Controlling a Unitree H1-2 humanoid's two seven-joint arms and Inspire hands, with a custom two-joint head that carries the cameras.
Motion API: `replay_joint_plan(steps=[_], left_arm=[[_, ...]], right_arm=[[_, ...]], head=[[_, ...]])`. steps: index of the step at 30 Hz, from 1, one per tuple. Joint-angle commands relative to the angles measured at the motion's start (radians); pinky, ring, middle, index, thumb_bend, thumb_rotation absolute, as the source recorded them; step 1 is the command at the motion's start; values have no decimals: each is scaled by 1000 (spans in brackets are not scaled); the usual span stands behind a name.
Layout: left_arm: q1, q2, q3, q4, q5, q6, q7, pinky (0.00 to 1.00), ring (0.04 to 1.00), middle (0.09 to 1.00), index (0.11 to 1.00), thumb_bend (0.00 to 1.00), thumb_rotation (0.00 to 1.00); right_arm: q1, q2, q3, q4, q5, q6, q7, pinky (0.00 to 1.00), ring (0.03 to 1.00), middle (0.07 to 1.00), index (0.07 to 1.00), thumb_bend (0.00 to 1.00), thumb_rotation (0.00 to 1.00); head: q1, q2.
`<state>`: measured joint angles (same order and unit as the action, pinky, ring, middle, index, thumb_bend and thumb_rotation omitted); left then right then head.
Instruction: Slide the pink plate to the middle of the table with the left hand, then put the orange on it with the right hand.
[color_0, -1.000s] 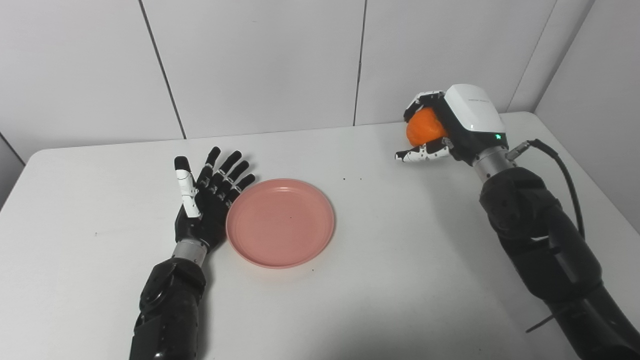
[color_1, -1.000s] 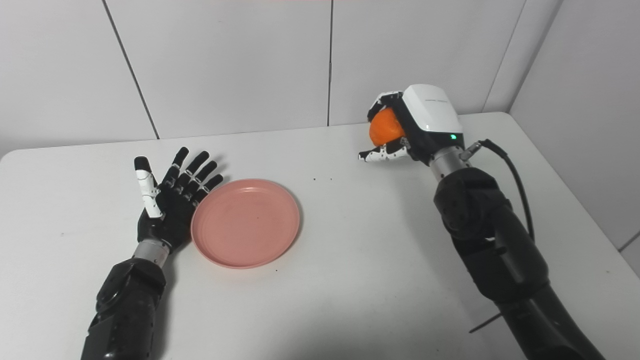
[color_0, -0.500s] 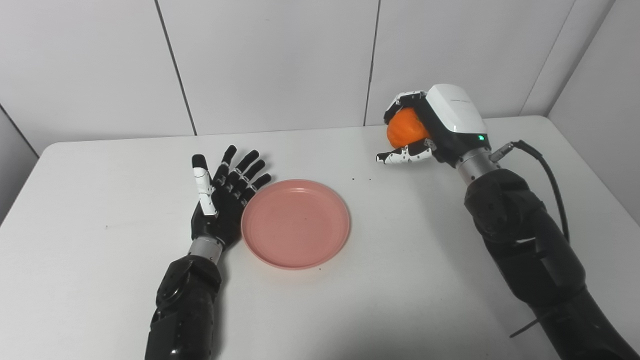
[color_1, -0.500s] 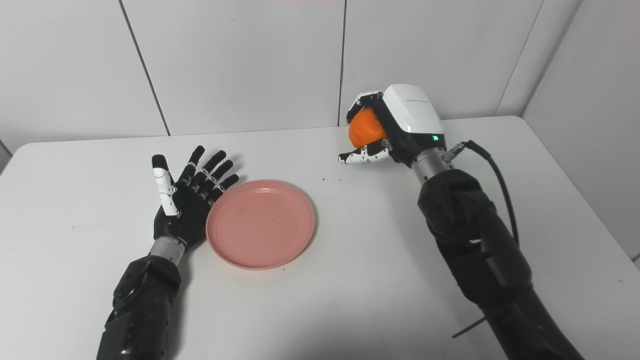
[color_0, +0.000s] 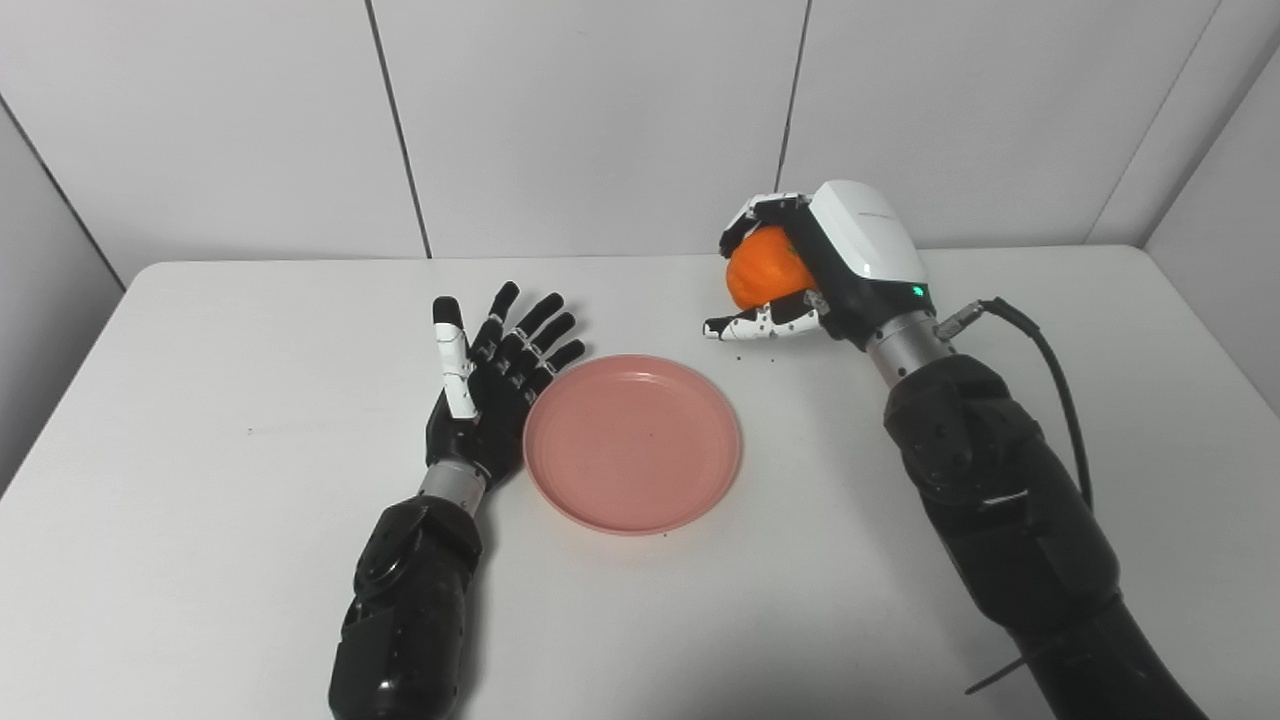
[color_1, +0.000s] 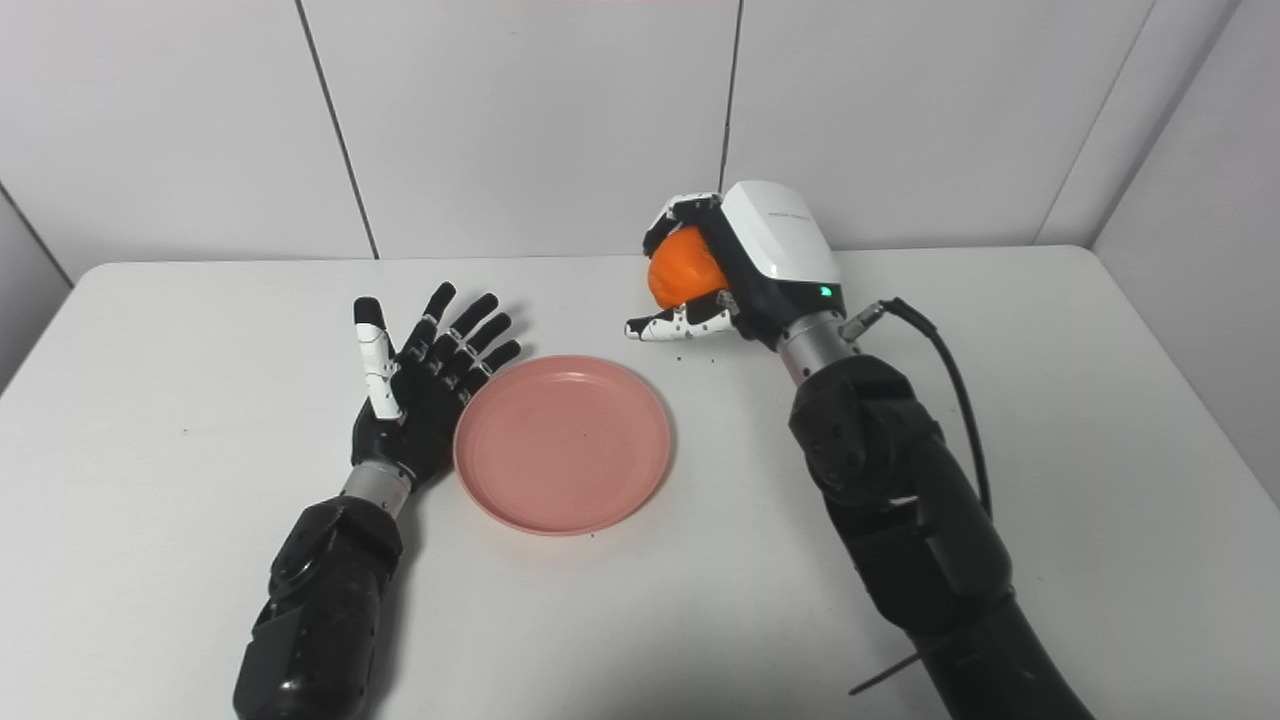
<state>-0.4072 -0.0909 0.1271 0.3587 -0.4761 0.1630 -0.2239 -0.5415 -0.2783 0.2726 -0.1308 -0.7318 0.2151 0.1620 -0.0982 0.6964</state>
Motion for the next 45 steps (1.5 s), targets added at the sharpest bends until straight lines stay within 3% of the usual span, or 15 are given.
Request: replay_joint_plan(steps=[1, 4, 6, 9, 11, 14, 20, 25, 31, 45], left_arm=[[50, -5, -1, 45, 22, 56, 39, 755, 841, 836, 1000, 966, 913], [52, -8, -5, 43, 26, 55, 39, 758, 840, 842, 1000, 963, 920], [52, -9, -7, 44, 27, 55, 39, 760, 841, 845, 1000, 966, 921], [50, -11, -10, 48, 33, 51, 43, 761, 836, 830, 1000, 977, 913], [50, -10, -14, 50, 38, 47, 41, 760, 833, 825, 1000, 981, 914], [50, -10, -18, 50, 42, 45, 39, 759, 830, 817, 1000, 975, 922], [49, -17, -15, 50, 45, 50, 44, 748, 822, 801, 1000, 967, 919], [49, -18, -18, 47, 49, 51, 44, 744, 822, 804, 1000, 967, 926], [47, -12, -12, 46, 52, 51, 48, 750, 826, 801, 1000, 969, 934], [48, -14, -15, 51, 49, 54, 38, 741, 822, 835, 1000, 987, 922]], right_arm=[[-61, 7, 2, -18, -20, -34, -18, 326, 384, 468, 491, 529, 3], [-67, 22, 15, -9, -27, -47, -27, 361, 405, 479, 482, 530, 4], [-70, 30, 24, -7, -31, -54, -28, 496, 465, 503, 462, 528, 4], [-72, 44, 31, -7, -23, -55, -23, 428, 464, 517, 451, 525, 5], [-73, 51, 37, -7, -27, -49, -20, 346, 407, 500, 466, 527, 5], [-71, 64, 49, -7, -40, -32, -9, 304, 363, 476, 482, 529, 6], [-70, 88, 87, 11, -75, -32, 2, 337, 405, 481, 482, 527, 7], [-56, 113, 102, 44, -70, -48, -11, 349, 382, 454, 497, 528, 7], [-29, 123, 126, 107, -61, -103, -52, 278, 331, 432, 498, 528, 3], [-18, 132, 163, 243, -73, -126, -92, 286, 343, 426, 501, 526, 4]], head=[[19, -3], [19, -3], [19, -3], [48, -4], [58, -6], [68, -6], [69, -5], [80, -6], [83, -8], [76, -3]])
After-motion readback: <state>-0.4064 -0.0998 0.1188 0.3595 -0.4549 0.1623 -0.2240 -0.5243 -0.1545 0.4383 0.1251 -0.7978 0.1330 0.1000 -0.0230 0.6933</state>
